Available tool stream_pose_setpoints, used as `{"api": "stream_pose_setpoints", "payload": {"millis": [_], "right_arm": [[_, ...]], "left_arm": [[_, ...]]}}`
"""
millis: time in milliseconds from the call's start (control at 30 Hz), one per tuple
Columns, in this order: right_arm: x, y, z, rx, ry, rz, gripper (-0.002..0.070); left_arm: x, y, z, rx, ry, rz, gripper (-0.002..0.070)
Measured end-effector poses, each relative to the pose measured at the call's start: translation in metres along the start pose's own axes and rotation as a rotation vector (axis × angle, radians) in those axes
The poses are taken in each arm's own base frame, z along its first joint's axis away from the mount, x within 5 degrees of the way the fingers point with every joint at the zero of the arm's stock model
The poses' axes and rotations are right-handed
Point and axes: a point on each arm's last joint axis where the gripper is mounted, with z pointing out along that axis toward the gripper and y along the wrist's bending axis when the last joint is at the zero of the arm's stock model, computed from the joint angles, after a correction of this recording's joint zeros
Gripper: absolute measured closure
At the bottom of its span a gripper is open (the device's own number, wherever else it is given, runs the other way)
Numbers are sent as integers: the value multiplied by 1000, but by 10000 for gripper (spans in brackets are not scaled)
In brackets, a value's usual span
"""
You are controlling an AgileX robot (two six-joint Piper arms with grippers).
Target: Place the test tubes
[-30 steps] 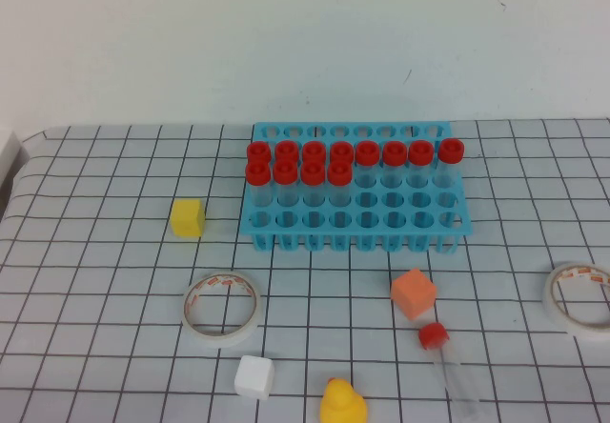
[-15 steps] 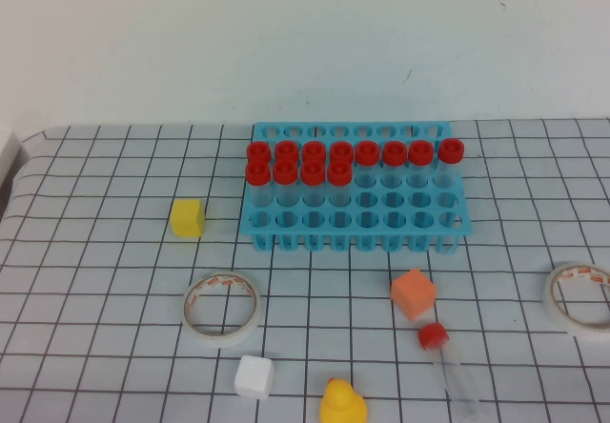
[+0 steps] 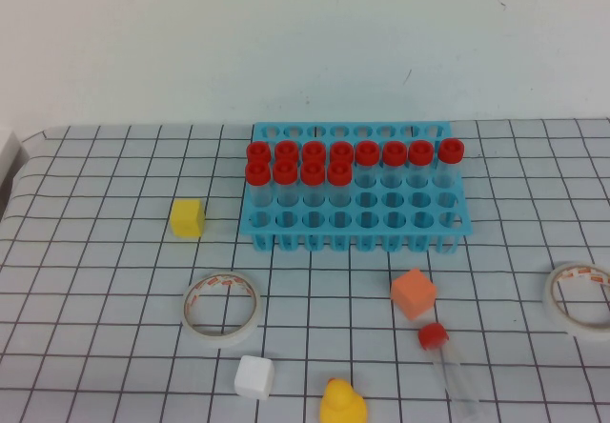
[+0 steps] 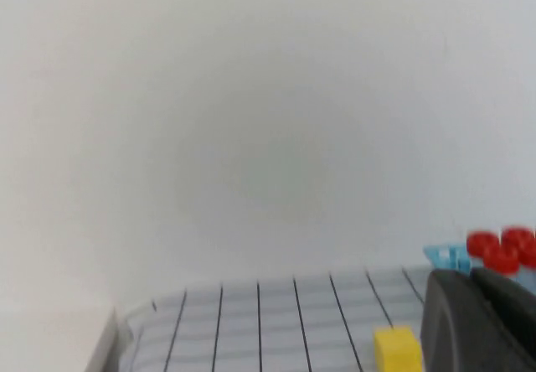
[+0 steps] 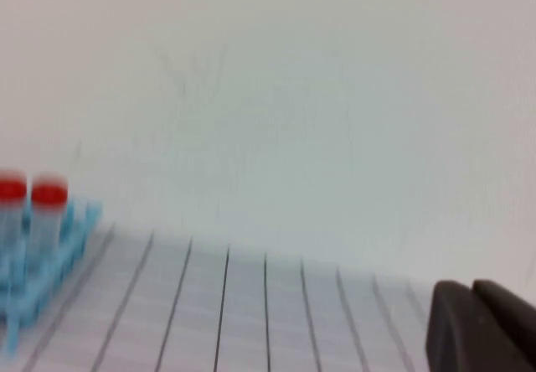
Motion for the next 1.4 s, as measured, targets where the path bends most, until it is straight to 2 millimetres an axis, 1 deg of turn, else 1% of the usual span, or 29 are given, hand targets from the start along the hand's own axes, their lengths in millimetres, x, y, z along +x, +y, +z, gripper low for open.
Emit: {"api": "stream_pose_setpoints", "payload": {"millis": [133, 267, 400, 500, 567, 600, 667, 767, 800, 900, 1000, 1067, 1100, 1133, 1167, 1267, 1400], "right_arm": [[-15, -1, -1, 11, -166, 0, 678], [-27, -2, -4, 19, -300, 2, 678], [-37, -2, -8, 18, -420, 43, 678], [-40, -4, -9, 27, -457, 93, 678], [-41, -5, -9, 31, -444, 112, 678], [-43, -6, -9, 31, -426, 111, 678], [-55, -9, -9, 32, -371, 100, 678], [-79, -16, -14, 42, -294, 57, 678], [-89, -19, -16, 47, -263, 51, 678], [-111, -27, -17, 55, -132, 56, 678], [-127, -33, -12, 45, 72, 78, 678], [-132, -34, -5, 24, 200, 89, 678], [-137, -34, 0, 2, 264, 86, 678], [-139, -30, 10, -71, 380, 72, 678], [-142, -28, 14, -108, 421, 67, 678], [-138, -15, 35, -281, 594, 61, 678], [-123, 2, 63, -495, 756, 60, 678]], "left_arm": [[-12, 1, -1, -7, -132, 1, 676], [-18, 1, -2, -10, -198, 1, 676], [-23, 1, -3, -13, -250, 1, 676], [-24, 1, -3, -9, -271, -26, 676], [-23, 0, -2, -4, -217, -13, 676], [-26, 0, -2, -1, -179, 0, 676], [-42, -1, -3, 4, -134, 9, 676], [-68, -3, -5, 14, -56, -15, 676], [-76, -4, -5, 17, -14, -32, 676], [-92, -6, 3, 24, 146, -68, 676], [-98, -9, 15, 44, 343, -79, 676], [-101, -13, 24, 76, 447, -75, 676], [-100, -15, 29, 100, 499, -71, 676], [-97, -19, 39, 152, 580, -57, 676], [-94, -22, 43, 180, 613, -55, 676], [-86, -26, 52, 230, 695, -60, 676], [-79, -27, 60, 246, 759, -65, 676]]}}
